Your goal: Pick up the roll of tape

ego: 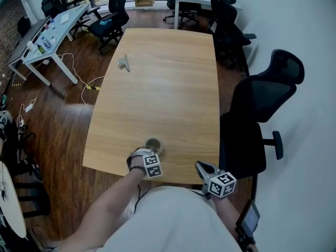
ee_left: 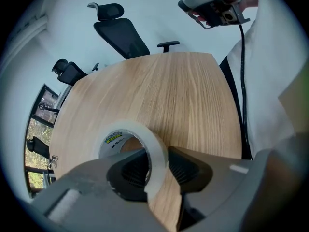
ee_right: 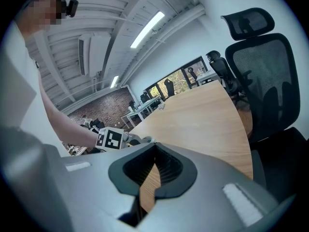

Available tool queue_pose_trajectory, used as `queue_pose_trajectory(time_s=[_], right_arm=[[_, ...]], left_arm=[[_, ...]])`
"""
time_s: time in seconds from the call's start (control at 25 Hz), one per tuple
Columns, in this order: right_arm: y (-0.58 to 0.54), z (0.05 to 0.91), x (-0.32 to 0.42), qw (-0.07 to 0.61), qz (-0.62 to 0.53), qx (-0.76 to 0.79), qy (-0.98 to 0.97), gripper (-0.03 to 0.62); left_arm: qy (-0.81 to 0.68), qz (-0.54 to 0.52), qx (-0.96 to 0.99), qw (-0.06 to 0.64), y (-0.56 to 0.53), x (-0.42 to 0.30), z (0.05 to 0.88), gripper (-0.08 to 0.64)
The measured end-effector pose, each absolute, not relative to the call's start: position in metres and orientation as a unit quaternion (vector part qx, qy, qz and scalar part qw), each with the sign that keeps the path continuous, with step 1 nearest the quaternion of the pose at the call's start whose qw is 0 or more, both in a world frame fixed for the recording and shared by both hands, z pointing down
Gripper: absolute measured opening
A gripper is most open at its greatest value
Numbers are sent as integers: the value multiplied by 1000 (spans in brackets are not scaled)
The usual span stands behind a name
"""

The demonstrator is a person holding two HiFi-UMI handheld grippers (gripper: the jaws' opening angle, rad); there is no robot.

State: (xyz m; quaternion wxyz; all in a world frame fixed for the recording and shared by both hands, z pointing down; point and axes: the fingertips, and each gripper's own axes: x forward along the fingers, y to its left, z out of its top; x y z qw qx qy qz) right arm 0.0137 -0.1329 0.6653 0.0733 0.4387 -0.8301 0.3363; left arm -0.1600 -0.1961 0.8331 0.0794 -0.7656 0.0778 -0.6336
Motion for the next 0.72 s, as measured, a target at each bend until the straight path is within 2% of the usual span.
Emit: queue_pose_trajectory(time_s=[0.28,0.56,0.72], right_arm=[[-132,669,30,56,352,439,-825,8],[-145,662,45,56,348,429,-832,8],[-153,661,25,61,344,412,-841,8]], left_arm=[[100,-627,-772,23,-198,-155,833,115],[165,-533,-820,-127,-196,-133,804,110],[215,-459,-840,-195,-206,-148,774,112]])
